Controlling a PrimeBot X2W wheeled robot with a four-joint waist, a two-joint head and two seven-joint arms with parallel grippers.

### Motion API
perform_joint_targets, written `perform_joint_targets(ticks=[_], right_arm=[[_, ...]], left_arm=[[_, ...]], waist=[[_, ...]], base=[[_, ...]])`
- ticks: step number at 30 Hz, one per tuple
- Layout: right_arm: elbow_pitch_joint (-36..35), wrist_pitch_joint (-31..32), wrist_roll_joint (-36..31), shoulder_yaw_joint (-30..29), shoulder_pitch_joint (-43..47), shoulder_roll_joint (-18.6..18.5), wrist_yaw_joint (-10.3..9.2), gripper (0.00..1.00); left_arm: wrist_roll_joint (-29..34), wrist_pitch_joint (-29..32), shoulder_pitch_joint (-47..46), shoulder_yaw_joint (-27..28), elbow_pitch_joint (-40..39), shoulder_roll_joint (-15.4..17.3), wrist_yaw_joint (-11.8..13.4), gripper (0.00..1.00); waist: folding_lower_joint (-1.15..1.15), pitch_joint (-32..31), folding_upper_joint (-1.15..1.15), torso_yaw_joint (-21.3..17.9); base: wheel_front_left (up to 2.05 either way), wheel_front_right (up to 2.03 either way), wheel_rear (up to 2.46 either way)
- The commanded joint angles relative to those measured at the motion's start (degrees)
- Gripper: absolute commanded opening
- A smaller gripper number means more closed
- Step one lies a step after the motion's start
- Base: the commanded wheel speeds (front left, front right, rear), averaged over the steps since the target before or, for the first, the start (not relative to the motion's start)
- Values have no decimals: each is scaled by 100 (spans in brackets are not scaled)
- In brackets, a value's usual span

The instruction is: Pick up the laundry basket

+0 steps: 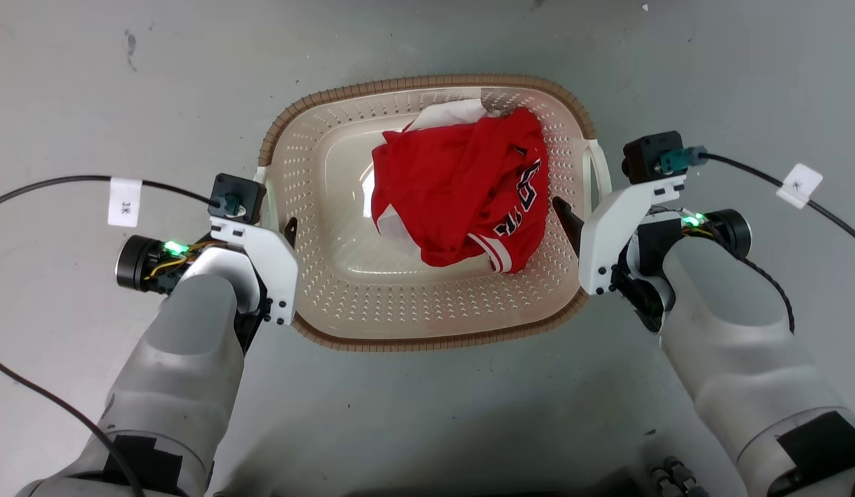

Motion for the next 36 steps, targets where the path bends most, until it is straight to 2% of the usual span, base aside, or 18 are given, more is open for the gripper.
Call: perform_joint_targets(ticks=[1,8,21,22,23,24,36], right_arm=[[93,75,74,72,-168,-3,-2,100],[377,213,205,195,-421,-3,-2,100],[681,89,327,379,-618,-3,-2,100],[691,99,343,394,-614,-3,-2,47],[700,94,348,409,-616,-3,-2,37],[707,76,365,417,-620,-3,-2,0],[783,168,474,652,-507,15,8,0]], left_arm=[[-38,115,-117,-64,41,17,-35,100],[-68,191,-289,-227,83,22,-73,100],[-267,193,-464,-533,126,-98,-89,100],[-308,201,-468,-561,127,-111,-89,100],[-340,206,-475,-578,128,-113,-89,37],[-369,208,-484,-597,130,-113,-89,0],[-902,481,-294,-1195,62,-232,-92,0]], waist=[[0,59,0,16],[0,171,0,61],[0,269,0,134],[0,271,0,137],[0,273,0,140],[0,273,0,143],[0,-42,0,141]], base=[[0,0,0],[0,0,0],[0,0,0],[0,0,0],[0,0,0],[0,0,0],[0,0,0]])
